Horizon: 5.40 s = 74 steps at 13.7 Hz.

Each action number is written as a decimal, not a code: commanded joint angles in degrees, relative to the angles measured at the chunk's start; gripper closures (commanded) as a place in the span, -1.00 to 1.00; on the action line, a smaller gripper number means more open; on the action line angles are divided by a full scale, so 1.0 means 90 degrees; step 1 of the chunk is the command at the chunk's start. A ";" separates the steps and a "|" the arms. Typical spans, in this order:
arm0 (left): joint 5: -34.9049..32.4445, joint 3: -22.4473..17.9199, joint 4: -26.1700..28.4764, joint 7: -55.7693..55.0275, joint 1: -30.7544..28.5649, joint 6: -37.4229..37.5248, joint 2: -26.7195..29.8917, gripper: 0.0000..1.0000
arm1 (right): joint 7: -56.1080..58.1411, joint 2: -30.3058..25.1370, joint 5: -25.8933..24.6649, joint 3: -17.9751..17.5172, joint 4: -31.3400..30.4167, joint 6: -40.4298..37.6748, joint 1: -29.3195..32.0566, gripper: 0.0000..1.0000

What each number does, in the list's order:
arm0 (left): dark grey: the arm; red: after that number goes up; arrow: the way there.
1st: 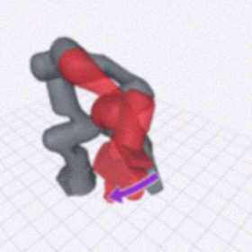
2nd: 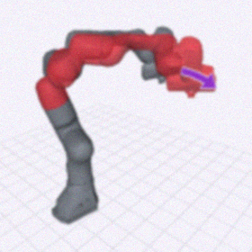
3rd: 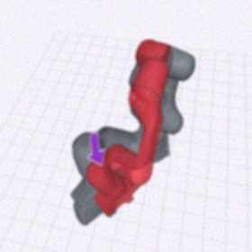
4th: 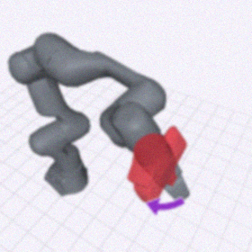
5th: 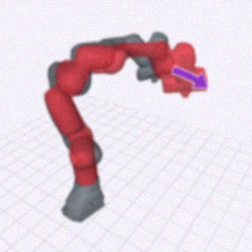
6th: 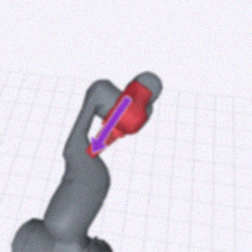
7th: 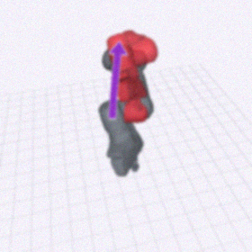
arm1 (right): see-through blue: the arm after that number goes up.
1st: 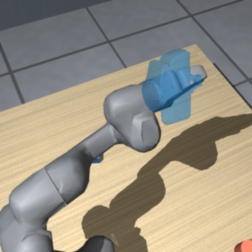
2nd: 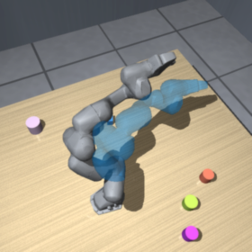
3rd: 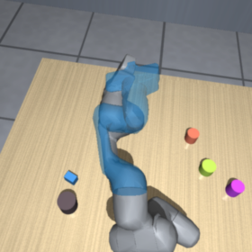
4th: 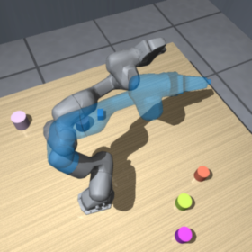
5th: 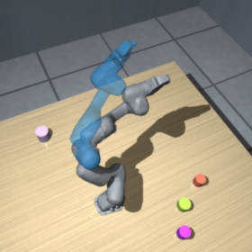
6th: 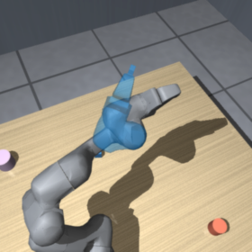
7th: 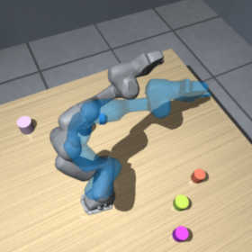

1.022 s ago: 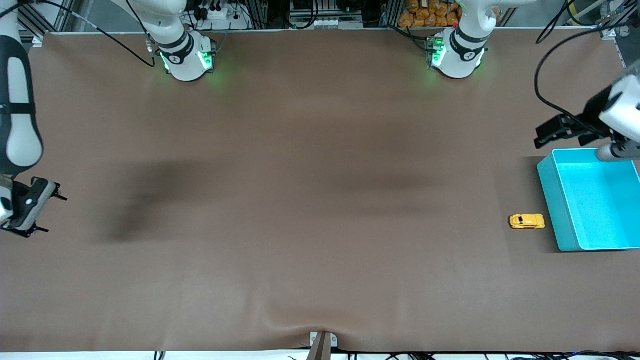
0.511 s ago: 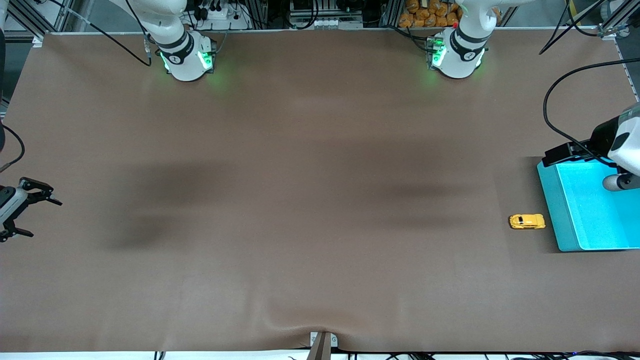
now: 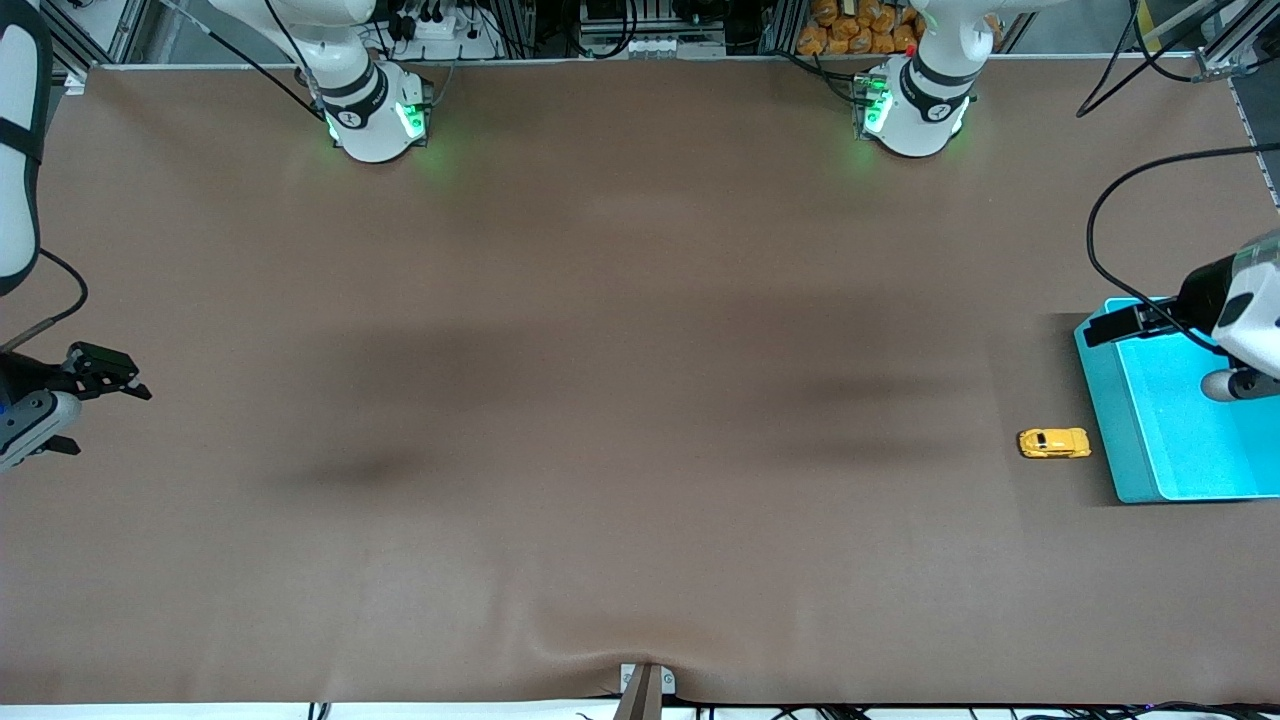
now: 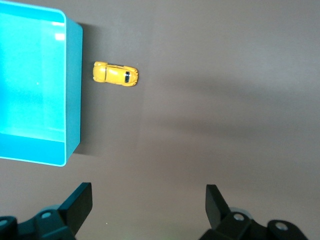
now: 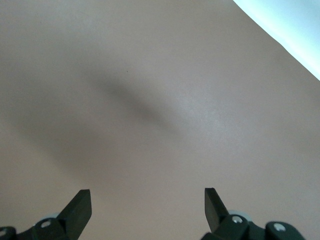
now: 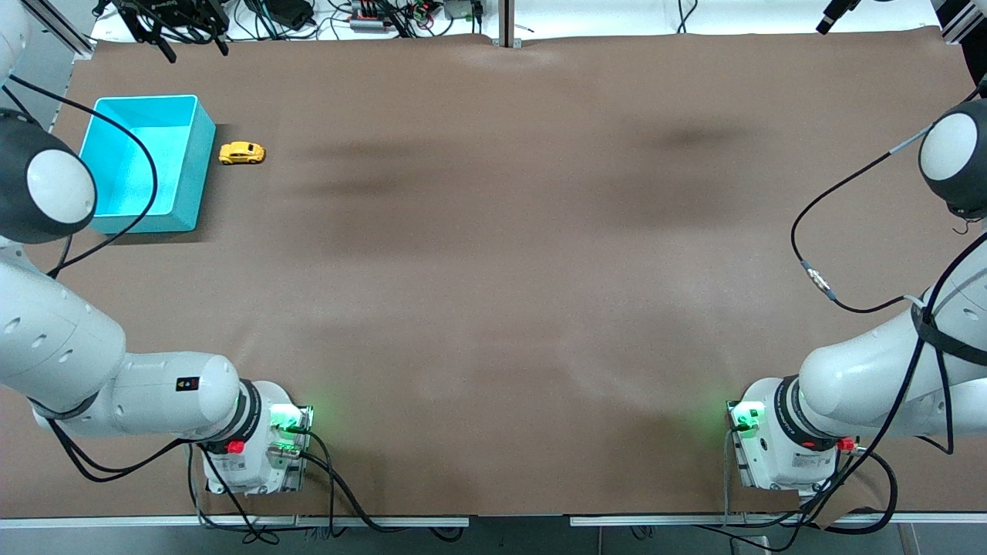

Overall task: Wind and store yellow beetle car
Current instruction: 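Lower the left gripper to the car while the right gripper retracts, then close the left gripper on the yellow car beside the bin, then lift the yellow car with the left gripper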

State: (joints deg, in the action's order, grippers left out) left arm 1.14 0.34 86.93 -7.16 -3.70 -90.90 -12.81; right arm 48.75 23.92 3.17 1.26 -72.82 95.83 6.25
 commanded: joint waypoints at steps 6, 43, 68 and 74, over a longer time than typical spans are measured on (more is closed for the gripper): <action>0.0108 0.0011 -0.0001 -0.1535 -0.0458 -0.0680 -0.1241 -1.00 | -0.1676 -0.0002 -0.0098 0.0016 0.0532 -0.0589 -0.0255 -1.00; -0.1083 0.0001 0.2304 -0.8032 -0.0966 -0.5993 -0.2414 -0.95 | -0.4860 -0.2716 -0.0167 0.0084 -0.1673 -0.0765 -0.0187 -1.00; -0.1289 0.0011 0.1913 -0.5239 -0.0712 -0.4070 -0.0676 1.00 | -0.4928 -0.2717 -0.0333 0.0006 -0.1636 -0.1077 -0.0255 -1.00; -0.1318 -0.0009 0.1933 -0.4597 -0.0732 -0.3915 -0.0667 1.00 | -0.4928 -0.2697 -0.0274 0.0006 -0.1665 -0.1048 -0.0255 -1.00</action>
State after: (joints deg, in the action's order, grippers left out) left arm -9.01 0.34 104.58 -50.95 -10.25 -128.07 -19.27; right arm 5.25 0.56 0.96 1.59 -86.65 86.35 4.02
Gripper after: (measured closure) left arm 0.542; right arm 0.000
